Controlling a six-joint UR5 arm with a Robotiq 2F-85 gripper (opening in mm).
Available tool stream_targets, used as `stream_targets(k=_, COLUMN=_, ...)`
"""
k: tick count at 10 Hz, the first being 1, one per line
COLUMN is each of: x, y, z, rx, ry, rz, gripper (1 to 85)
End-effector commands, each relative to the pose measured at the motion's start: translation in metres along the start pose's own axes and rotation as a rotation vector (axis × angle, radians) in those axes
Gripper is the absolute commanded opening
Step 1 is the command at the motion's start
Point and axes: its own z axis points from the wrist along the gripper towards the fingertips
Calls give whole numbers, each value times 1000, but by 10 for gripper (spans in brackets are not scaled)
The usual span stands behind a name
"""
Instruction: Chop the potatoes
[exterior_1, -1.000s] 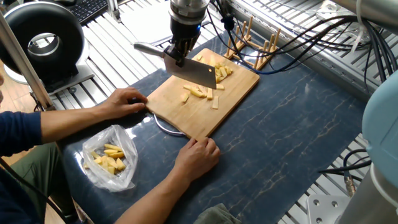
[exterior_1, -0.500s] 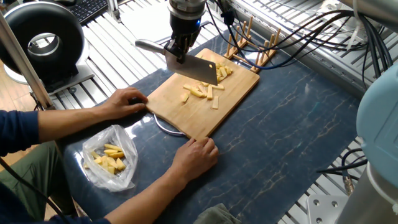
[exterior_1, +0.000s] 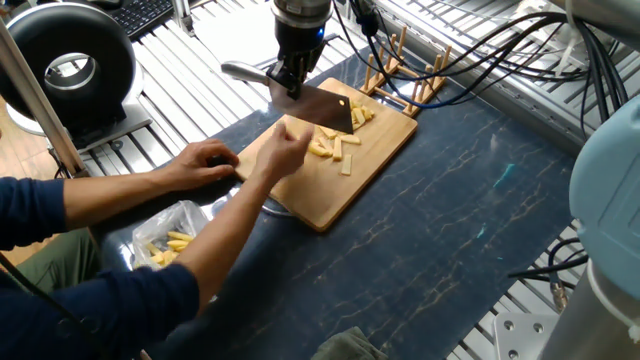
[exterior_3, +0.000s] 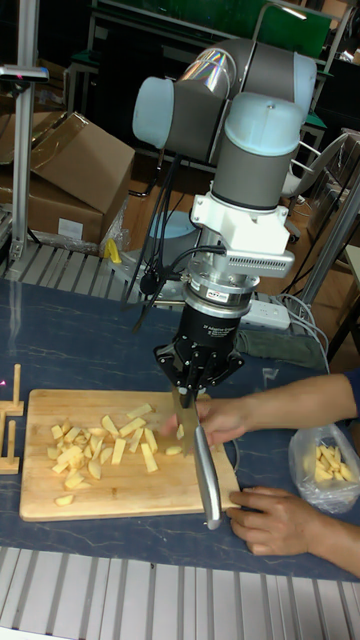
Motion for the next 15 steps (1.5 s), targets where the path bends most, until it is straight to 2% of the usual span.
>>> stream_targets(k=1, x=-3, y=1, z=-3, rx=-18, ry=-8, rz=12, gripper=10)
stream_targets(k=4, x=-4, y=1, z=-5, rx=-21, ry=-8, rz=8, gripper=10)
stream_targets(k=6, x=-4, y=-11, z=-8, rx=-8, ry=-5, rz=-20, gripper=10)
stream_targets(k=8, x=-3, y=-11, z=-9, rx=-13, ry=-2, rz=-18, gripper=10)
stream_targets(k=9, x=-2, y=-23, z=-11, rx=16, ry=2, rz=-24, gripper=10)
stream_targets(k=10, x=-1, y=-36, z=-14, rx=8, ry=-3, rz=-43, gripper=10)
stream_targets(k=12, x=5, y=-74, z=-26, rx=28, ry=-2, rz=-99, gripper=10)
stream_targets(k=14, x=20, y=-105, z=-19, rx=47, ry=-25, rz=-126, gripper=10)
stream_targets(k=15, x=26, y=-109, z=-17, rx=40, ry=-25, rz=-136, gripper=10)
